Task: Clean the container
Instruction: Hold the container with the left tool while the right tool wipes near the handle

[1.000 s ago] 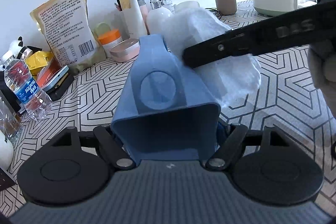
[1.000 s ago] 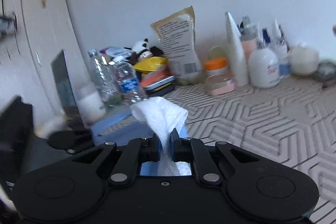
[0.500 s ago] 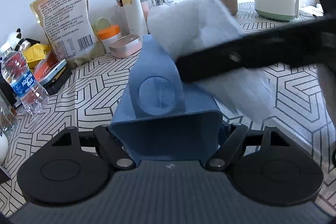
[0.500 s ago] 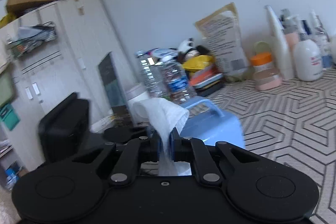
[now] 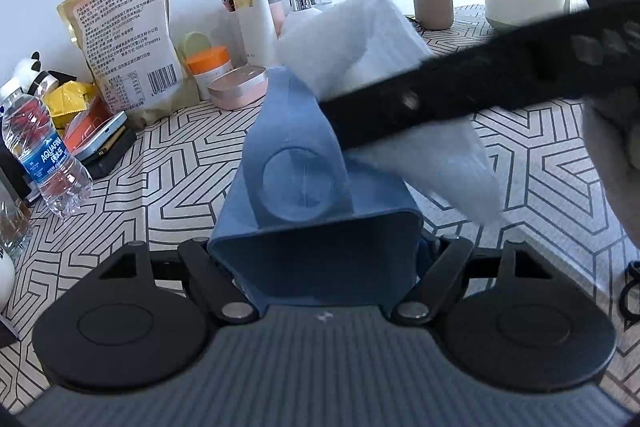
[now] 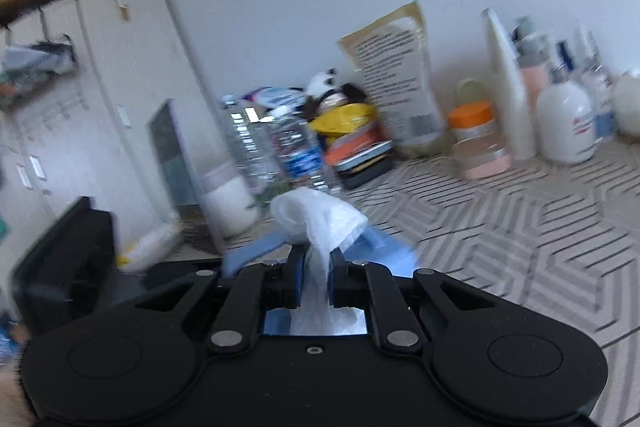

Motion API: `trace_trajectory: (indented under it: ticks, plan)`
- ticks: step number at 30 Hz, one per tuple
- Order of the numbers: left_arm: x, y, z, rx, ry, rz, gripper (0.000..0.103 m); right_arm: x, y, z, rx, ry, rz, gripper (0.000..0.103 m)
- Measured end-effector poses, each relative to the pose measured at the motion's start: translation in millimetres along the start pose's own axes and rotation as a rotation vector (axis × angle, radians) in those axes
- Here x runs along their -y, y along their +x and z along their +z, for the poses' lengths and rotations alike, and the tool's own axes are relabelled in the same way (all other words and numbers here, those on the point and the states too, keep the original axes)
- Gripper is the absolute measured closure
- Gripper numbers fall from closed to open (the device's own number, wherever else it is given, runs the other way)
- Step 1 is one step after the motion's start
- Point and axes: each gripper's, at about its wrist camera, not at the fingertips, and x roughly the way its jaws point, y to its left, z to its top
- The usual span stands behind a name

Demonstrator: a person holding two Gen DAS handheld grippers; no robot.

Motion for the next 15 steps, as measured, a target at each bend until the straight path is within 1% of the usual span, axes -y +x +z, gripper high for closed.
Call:
trace_trajectory:
  ticks: [3, 6, 10, 11, 15]
  plan:
    - [-0.5, -0.3, 0.5, 0.000, -0.003, -0.001, 0.026, -3.8, -2.8, -6.3, -0.007, 0.017, 0.071, 0.089]
    - [-0.7, -0.7, 0.6, 0.001, -0.004, 0.002, 0.026, -0.8, -3.6, -8.9, -0.014, 0.057, 0.114, 0.089]
    - [-0.9, -0.7, 0.9, 0.001, -0.003, 0.003, 0.026, -2.4, -3.7, -10.6, -0.014, 0.058, 0.128, 0.089]
    - [-0.5, -0.8, 0.9, 0.001, 0.001, 0.005, 0.026, -2.1, -3.8, -10.2, -0.014, 0.054, 0.125, 0.091]
    - [1.0, -1.4, 1.3, 0.005, 0.013, 0.012, 0.026, 3.0, -7.6, -8.3, 0.009, 0.064, 0.061, 0.092]
